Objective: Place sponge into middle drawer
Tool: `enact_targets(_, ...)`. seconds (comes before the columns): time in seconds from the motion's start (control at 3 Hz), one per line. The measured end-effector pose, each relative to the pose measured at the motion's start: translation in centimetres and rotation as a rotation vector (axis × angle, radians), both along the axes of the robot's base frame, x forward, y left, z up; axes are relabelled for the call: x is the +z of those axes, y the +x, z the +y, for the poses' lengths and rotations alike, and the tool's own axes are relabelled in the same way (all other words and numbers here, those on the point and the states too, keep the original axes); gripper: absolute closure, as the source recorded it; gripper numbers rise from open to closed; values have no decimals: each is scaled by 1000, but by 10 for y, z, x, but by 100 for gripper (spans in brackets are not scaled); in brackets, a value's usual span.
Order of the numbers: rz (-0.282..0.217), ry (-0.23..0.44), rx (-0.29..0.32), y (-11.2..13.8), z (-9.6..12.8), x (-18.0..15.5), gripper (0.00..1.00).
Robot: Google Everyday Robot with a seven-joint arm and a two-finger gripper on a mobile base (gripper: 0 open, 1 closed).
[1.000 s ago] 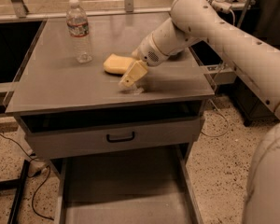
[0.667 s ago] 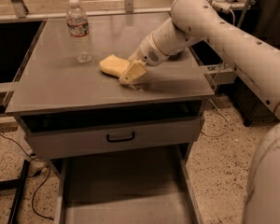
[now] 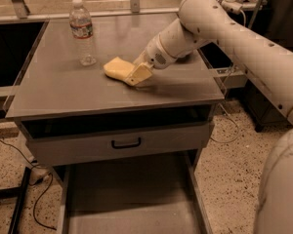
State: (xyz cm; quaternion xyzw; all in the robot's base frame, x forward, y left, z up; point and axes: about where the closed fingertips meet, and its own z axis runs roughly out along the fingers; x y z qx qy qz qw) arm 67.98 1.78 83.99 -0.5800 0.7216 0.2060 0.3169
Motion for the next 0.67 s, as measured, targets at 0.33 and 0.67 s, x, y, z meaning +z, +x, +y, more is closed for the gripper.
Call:
enact_targets(0.33,0,0,0,0,0,0,100)
enact_targets(0.67,2,-3,4,-1,1,-1,100)
